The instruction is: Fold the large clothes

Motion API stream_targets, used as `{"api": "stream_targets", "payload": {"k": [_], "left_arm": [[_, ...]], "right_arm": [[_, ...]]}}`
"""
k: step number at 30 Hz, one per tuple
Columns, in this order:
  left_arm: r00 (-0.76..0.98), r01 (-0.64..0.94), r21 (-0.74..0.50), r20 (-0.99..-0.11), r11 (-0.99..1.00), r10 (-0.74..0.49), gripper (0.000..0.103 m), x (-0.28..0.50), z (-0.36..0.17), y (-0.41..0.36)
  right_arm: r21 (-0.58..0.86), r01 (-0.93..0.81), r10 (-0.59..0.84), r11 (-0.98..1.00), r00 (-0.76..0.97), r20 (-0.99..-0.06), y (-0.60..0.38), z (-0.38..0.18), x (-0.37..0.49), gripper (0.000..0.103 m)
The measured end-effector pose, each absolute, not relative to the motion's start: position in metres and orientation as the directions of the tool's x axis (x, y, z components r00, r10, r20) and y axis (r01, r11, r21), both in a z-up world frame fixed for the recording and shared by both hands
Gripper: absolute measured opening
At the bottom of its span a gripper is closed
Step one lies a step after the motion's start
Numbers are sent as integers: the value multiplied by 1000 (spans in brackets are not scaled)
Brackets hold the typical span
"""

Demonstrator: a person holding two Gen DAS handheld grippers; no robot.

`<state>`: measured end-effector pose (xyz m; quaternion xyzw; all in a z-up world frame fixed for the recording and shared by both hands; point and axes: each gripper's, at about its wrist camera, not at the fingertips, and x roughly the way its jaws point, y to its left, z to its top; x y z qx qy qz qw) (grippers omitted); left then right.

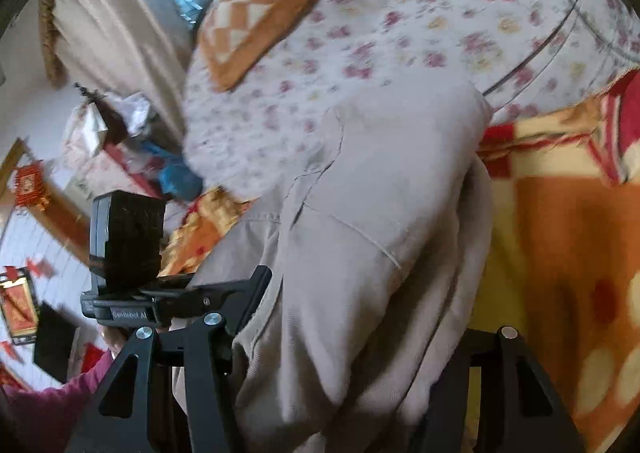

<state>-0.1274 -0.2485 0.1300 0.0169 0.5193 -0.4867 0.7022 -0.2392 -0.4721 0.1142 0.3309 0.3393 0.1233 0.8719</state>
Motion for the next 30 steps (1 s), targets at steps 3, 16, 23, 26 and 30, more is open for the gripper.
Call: {"api": "stream_targets", "payload": {"k": [3,16,23,26,30], "left_arm": [[18,691,-443,-780,572,-626,41,-144,113,-227],[244,587,-270,-840,763,-485,67,-148,101,-220],[365,553,-179,-826,814,-430,80,-142,94,-226],[375,557,-161,-827,815,-419,81,-142,88,-231],[386,545,-169,-819,821,-425,82,-144,85,-231]], "right_arm": [[684,-10,484,729,715,-505,-446,101,-250,60],[410,182,137,894,759,-637,-437,146,-292,63],[283,139,108,949,701,-705,-401,134,-238,56],[216,227,25,950,632,-774,-410,99,-222,56],[320,251,82,913,657,-749,-426,82,-234,56]]}}
